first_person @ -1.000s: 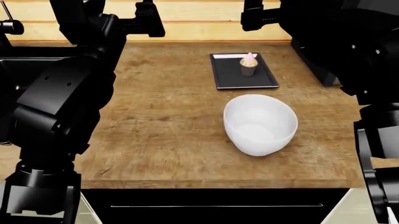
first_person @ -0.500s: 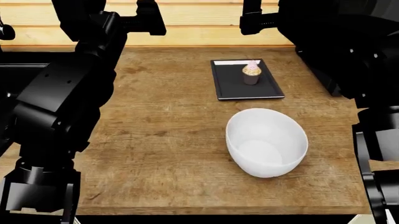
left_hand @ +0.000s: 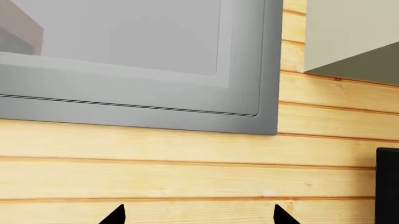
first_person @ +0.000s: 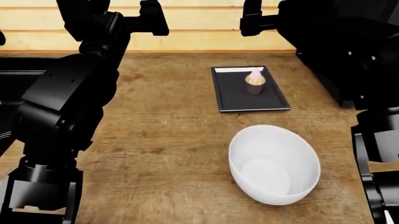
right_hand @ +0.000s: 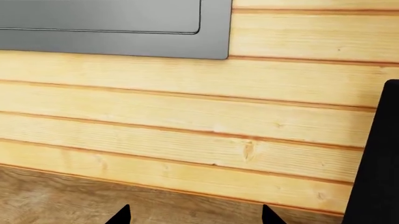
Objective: Move the fresh-baked cupcake off the tray onto the counter, and place the bowl used for mixing into the sink.
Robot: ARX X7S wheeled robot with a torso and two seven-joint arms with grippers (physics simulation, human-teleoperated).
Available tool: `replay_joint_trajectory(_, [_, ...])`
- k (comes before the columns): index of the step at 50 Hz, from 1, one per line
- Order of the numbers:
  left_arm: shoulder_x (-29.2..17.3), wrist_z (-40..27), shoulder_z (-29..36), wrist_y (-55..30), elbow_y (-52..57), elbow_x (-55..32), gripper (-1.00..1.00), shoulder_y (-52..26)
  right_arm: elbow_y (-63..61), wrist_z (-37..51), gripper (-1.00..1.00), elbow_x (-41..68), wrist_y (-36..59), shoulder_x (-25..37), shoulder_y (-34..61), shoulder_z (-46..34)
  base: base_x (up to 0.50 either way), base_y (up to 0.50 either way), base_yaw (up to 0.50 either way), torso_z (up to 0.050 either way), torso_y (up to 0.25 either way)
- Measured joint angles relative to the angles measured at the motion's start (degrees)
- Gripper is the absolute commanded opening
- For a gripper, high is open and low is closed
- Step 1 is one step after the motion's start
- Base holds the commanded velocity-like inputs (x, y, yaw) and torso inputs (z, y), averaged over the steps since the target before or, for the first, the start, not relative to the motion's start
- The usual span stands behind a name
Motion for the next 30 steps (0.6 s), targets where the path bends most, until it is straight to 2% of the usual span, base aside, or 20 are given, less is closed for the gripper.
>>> replay_joint_trajectory(30, [0.0,0.1,0.5,0.9,-0.6,-0.2,1.0,-0.4,0.1,0.0,1.0,0.1,-0.6,0.2,-0.7,0.0,0.16,0.0,0.0,0.0,0.001])
